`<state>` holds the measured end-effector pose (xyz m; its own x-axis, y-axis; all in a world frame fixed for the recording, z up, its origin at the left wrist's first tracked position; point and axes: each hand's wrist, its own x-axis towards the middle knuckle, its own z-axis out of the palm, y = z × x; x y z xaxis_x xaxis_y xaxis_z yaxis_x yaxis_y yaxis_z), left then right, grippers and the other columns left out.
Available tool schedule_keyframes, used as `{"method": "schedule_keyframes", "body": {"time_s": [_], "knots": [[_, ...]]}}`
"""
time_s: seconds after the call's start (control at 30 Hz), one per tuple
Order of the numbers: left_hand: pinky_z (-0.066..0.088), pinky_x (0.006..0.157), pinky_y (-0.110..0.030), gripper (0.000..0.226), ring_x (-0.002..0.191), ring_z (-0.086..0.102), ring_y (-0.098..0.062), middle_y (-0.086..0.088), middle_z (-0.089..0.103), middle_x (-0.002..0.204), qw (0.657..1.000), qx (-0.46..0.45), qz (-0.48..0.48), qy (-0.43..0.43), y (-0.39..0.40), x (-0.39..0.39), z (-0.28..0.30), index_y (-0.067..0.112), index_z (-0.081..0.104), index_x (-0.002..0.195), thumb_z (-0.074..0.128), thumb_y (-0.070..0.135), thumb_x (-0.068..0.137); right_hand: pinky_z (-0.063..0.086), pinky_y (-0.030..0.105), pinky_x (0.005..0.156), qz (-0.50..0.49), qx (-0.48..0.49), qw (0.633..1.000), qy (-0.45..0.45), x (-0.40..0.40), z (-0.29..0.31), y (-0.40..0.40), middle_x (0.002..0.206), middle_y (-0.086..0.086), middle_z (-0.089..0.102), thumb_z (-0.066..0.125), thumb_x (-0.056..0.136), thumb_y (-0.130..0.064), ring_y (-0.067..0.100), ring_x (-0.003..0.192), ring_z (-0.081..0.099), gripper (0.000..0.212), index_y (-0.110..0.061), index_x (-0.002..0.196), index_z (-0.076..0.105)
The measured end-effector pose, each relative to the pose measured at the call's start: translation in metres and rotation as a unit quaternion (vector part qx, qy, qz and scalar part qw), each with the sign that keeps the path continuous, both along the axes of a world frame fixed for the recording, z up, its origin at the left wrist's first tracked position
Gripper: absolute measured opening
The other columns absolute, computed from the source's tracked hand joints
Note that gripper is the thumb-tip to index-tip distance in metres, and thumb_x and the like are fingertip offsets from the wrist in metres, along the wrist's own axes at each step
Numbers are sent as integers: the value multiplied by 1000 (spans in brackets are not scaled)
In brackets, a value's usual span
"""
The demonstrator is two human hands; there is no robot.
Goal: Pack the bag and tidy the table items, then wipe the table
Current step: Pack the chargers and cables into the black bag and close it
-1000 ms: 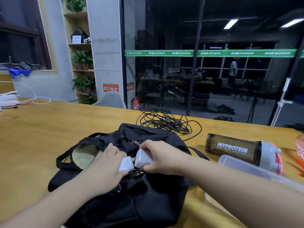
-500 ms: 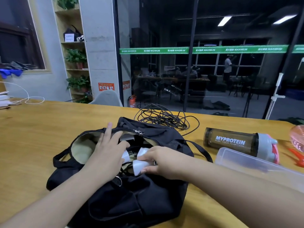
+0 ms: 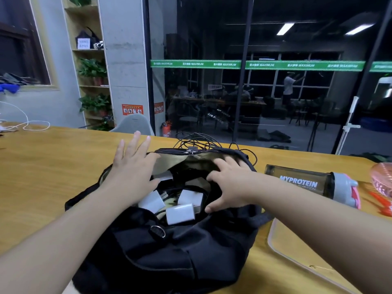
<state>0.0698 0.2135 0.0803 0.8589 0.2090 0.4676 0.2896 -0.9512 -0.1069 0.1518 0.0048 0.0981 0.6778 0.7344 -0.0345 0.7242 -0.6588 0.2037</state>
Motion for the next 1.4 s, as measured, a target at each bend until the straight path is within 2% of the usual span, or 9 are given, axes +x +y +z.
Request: {"method": "schedule_keyframes", "body": {"time_s": [0.2, 0.37, 0.47, 0.57, 0.63, 0.73, 0.87, 1.17, 1.4], "knots": [[-12, 111, -48, 67, 141, -19, -24, 2, -1, 156, 999, 4, 34, 21, 5, 8, -6, 20, 23, 143, 48, 49, 88, 4, 54, 113, 73, -7, 995, 65, -6, -7, -10, 150, -7, 22, 61, 82, -54, 19, 143, -2, 39, -35, 115, 61], [-12, 111, -48, 68, 141, -18, -22, 3, 0, 156, 999, -1, 26, 35, 3, 10, 0, 18, 21, 144, 47, 48, 89, 19, 26, 107, 140, 88, 974, 158, -8, 18, -25, 138, -17, 34, 63, 85, -44, 1, 131, 18, 9, -44, 88, 54], [-13, 111, -47, 66, 141, -18, -22, 3, -1, 157, 999, 7, 18, 40, -1, 9, -1, 19, 25, 143, 47, 49, 88, 24, 17, 95, 145, 156, 960, 181, -7, 30, -30, 133, -18, 40, 62, 87, -37, -3, 124, 26, 21, -48, 78, 47], [-13, 111, -48, 65, 141, -19, -22, 2, 0, 157, 999, 4, 16, 48, -2, 9, 2, 20, 28, 142, 48, 50, 88, 31, 12, 87, 156, 270, 938, 154, -2, 34, -32, 124, -2, 52, 61, 89, -26, 4, 112, 41, 3, -27, 88, 59], [-13, 110, -49, 64, 141, -20, -22, 2, -1, 157, 999, 4, 19, 50, -2, 10, 6, 23, 29, 142, 47, 52, 88, 32, 13, 87, 151, 313, 930, 121, 3, 33, -32, 118, 7, 56, 61, 89, -21, 11, 106, 45, 8, -13, 90, 59], [-12, 110, -51, 66, 141, -20, -23, -1, -11, 156, 999, 1, 14, 39, -1, 15, 3, 30, 24, 143, 49, 52, 87, 32, 22, 95, 134, 303, 940, 84, 13, 22, -28, 116, 7, 56, 62, 89, -25, 17, 115, 44, 14, -12, 91, 62], [-12, 110, -52, 70, 140, -22, -25, -3, -22, 153, 999, -21, 31, 36, -1, 29, -9, 36, 12, 146, 44, 57, 87, 26, 17, 97, 94, 258, 958, 79, 25, 7, -24, 125, -1, 51, 60, 89, -38, 13, 126, 35, 27, -17, 105, 62], [-14, 109, -49, 57, 142, -17, -22, -3, -5, 157, 993, -76, -6, -95, -7, 49, -43, 34, 25, 144, 38, 52, 91, 33, 27, 107, 25, 278, 934, 223, 53, 4, -3, 140, -10, 44, 57, 81, -56, 8, 129, 41, 63, -31, 134, 35], [-15, 111, -39, 53, 141, -16, -12, 6, -1, 157, 975, -210, -27, -70, 3, 61, -57, 40, 28, 140, 40, 53, 90, 33, 32, 103, -36, 330, 935, 124, 111, 14, 23, 145, 0, 39, 60, 84, -51, 18, 132, 37, 69, -22, 140, 32]]}}
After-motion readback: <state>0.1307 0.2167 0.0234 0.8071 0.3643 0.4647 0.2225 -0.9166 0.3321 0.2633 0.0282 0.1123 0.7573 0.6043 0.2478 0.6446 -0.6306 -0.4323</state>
